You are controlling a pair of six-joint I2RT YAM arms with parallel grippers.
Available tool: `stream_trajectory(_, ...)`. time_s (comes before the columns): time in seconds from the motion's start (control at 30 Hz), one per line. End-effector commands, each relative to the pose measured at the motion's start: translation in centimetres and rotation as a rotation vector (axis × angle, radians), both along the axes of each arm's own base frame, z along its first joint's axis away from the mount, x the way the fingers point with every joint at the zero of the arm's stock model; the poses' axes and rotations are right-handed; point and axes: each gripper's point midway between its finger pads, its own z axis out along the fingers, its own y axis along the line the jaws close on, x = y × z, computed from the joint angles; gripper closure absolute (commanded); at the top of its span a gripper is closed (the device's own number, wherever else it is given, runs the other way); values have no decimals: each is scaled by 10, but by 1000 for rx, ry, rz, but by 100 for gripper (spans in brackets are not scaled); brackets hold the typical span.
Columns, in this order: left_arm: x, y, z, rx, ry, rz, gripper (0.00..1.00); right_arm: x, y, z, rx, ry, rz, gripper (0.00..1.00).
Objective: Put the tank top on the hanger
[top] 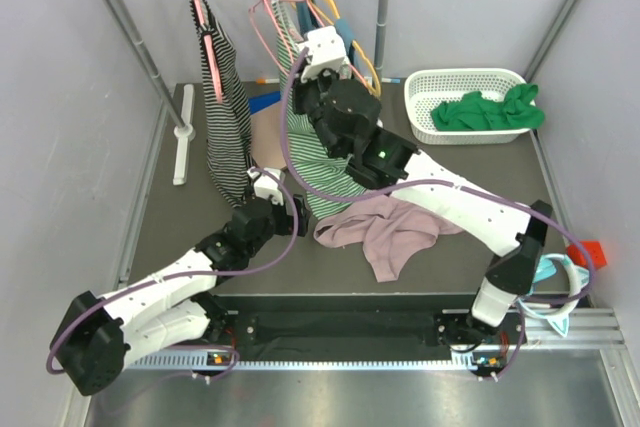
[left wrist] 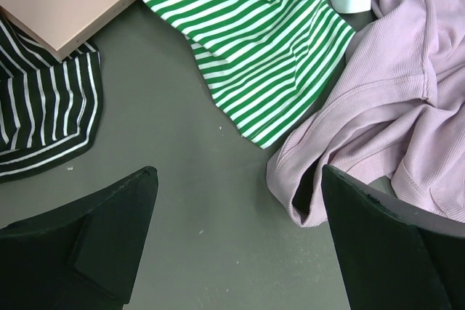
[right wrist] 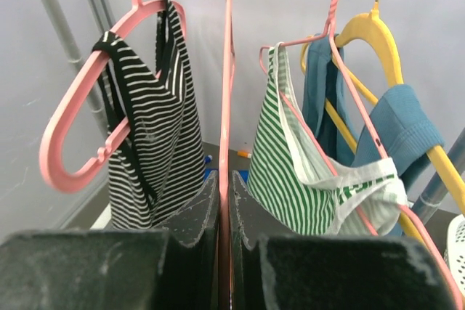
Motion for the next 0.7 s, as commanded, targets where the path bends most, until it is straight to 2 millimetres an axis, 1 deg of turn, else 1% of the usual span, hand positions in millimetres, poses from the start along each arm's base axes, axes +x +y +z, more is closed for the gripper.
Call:
stream_trajectory(0.0,2,-1,11,-30,-37,0,2,-35,-31,51,136,-84,27,100)
stream_trajectory(0.03,2,-1,10,-27,-38,-1,2,-40,-39,56,150,-85,30,100)
stream_trajectory(0.07,2,-1,10,-27,-36,-2,2,-42,-39,47,141,-71,34,100)
stream_trajectory(0.1,2,-1,12,-29,-40,-3,1,-45,-41,43,141,-69,36,100)
stream_trajectory(0.13,2,-1,12,-27,-41,-4,1,-55,-50,52,166,-82,48,100)
stream_trajectory(0.17,1,0,12,-27,-41,-2,1,-57,-50,39,156,-78,52,100)
stream_trajectory(0.2,1,0,13,-29,-45,-3,2,-62,-52,37,157,-80,64,100)
stream_trajectory(0.27,1,-1,15,-34,-53,-11,1,-71,-62,31,160,-65,82,100)
stream_trajectory(0.3,0,-2,15,-32,-55,-17,2,-79,-71,35,178,-66,92,100)
stream_trajectory(0.33,0,-3,16,-36,-59,-25,2,-83,-70,15,148,-36,99,100)
stream_trajectory(0.37,-1,-4,16,-39,-60,-36,2,-89,-74,8,143,-26,106,100)
stream_trajectory(0.4,-2,-5,16,-35,-63,-46,2,-102,-84,11,163,-28,129,100)
stream_trajectory(0.43,-2,-7,17,-40,-70,-59,2,-107,-84,-13,118,3,141,100)
stream_trajectory(0.47,-4,-10,18,-46,-71,-83,2,-119,-83,-21,102,17,171,100)
stream_trajectory(0.5,-5,-13,18,-47,-77,-102,3,-130,-93,-31,117,39,189,100)
stream_trajectory(0.53,-6,-16,19,-53,-86,-120,3,-139,-97,-40,98,56,203,100)
stream_trajectory(0.57,-10,-21,19,-56,-91,-165,4,-155,-110,-35,126,59,227,100)
stream_trajectory(0.6,-12,-25,21,-63,-97,-193,5,-162,-113,-56,97,98,238,100)
stream_trajectory(0.63,-15,-31,23,-79,-110,-229,5,-168,-118,-62,94,118,248,100)
stream_trajectory(0.67,-18,-35,25,-87,-120,-261,5,-179,-131,-60,121,127,275,100)
